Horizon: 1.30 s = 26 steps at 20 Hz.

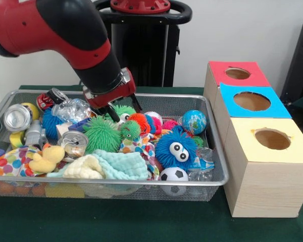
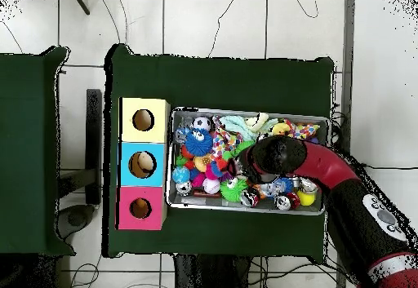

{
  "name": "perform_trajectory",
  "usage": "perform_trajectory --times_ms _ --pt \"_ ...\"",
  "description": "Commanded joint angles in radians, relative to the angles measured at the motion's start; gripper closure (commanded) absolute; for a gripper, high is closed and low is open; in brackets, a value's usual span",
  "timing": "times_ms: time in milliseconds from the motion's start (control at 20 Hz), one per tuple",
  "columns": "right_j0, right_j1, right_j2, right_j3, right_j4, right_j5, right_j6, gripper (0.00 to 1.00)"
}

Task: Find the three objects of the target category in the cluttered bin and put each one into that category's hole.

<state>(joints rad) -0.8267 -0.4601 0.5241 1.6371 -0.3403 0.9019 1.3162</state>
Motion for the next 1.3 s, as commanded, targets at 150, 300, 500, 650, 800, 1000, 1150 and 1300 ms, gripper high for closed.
perform_trajectory --times_ms 150,300,500,650,800,1000,1150,1300 --pt "0.004 0.069 -0.045 -0.08 -0.08 -0.062 -0.005 0.0" --pt "0.002 0.07 -0.042 -0.082 -0.085 -0.061 -0.002 0.0" --pt "-0.002 0.072 -0.038 -0.08 -0.089 -0.081 0.002 0.0" --pt "-0.002 0.075 -0.038 -0.082 -0.089 -0.083 0.002 0.0" --pt "-0.001 0.08 -0.036 -0.084 -0.09 -0.089 0.001 0.0" --pt "-0.007 0.093 -0.017 -0.087 -0.092 -0.129 -0.009 0.0" --pt "-0.005 0.093 -0.017 -0.087 -0.094 -0.127 -0.013 0.0" --pt "-0.006 0.091 -0.016 -0.087 -0.095 -0.128 -0.015 1.0"
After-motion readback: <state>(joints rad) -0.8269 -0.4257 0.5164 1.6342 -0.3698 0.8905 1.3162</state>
